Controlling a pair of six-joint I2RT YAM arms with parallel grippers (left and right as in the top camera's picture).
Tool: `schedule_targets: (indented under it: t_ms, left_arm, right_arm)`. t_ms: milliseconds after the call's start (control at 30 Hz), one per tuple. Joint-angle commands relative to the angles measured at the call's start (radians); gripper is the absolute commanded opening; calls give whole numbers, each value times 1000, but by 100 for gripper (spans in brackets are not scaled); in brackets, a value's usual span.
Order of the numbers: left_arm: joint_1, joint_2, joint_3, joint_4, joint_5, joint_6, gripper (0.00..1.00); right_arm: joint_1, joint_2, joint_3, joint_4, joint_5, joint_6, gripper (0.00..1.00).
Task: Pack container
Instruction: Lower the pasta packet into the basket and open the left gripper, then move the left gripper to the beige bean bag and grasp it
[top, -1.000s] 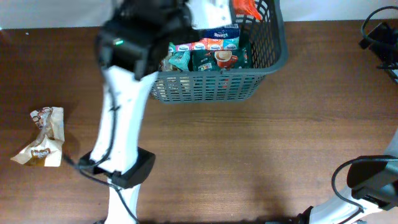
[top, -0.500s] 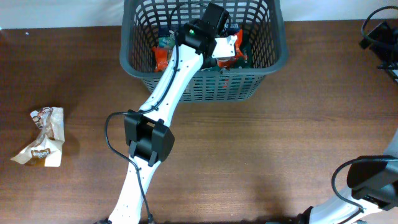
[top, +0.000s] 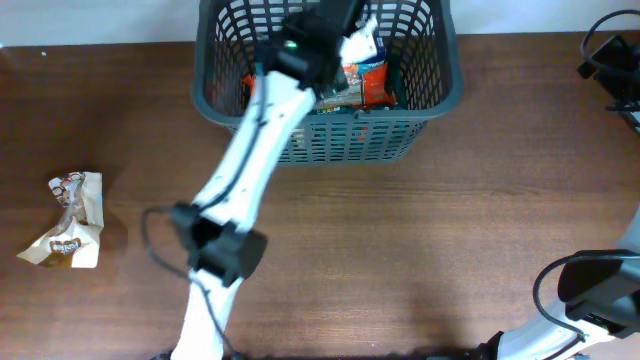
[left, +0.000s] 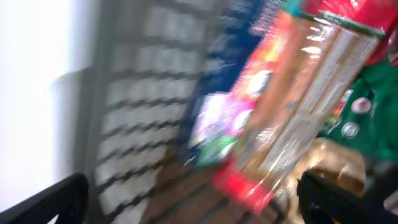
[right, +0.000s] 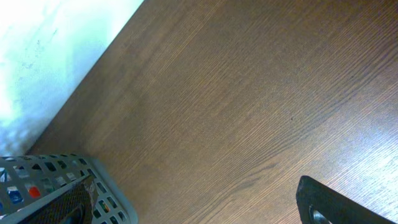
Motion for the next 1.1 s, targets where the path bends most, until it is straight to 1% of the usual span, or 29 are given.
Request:
schedule_targets:
  t_ms: [0, 67, 133, 200, 267, 333, 400, 467, 533, 633, 700, 767, 867, 933, 1067]
  left_arm:
    - [56, -251, 38, -22, -27, -110, 99]
    - [116, -359, 38, -32, -27, -129, 99]
    - [168, -420, 38, -35, -26, -150, 99]
    - [281, -502, 36, -64, -22, -208, 99]
    - [377, -537, 31, -108, -8, -284, 99]
    - [503, -554, 6, -184, 17, -409, 99]
    - [600, -553, -37, -245, 52, -485, 99]
    - [696, -550, -128, -278, 117, -522, 99]
    - [787, -550, -279, -233, 171, -514, 99]
    - [896, -541, -503, -101, 169, -515, 99]
    - [962, -518, -621, -35, 174, -520, 100]
    - [1025, -480, -725, 32, 222, -523, 97]
    - [1096, -405, -808, 89, 316, -523, 94]
    - [1130, -351, -817, 102, 383, -522, 94]
    - [1171, -234, -817, 126, 394, -510, 94]
  right_arm:
    - [0, -10, -5, 0, -2, 5, 99]
    - [0, -10, -5, 0, -2, 4, 100]
    - [0, -10, -5, 0, -2, 5, 99]
    - [0, -10, -5, 0, -2, 4, 99]
    - [0, -10, -5, 0, -2, 5, 99]
    - [0, -10, -5, 0, -2, 4, 99]
    - [0, -10, -5, 0, -2, 4, 99]
    - [0, -10, -5, 0, -2, 4, 99]
    - [0, -10, -5, 0, -2, 4, 99]
    - [0, -10, -5, 0, -2, 4, 99]
    - [0, -10, -5, 0, -2, 4, 99]
    - [0, -10, -5, 0, -2, 5, 99]
    - [0, -10, -5, 0, -2, 4, 99]
    - [0, -10, -5, 0, -2, 4, 99]
    - [0, -10, -5, 0, -2, 4, 99]
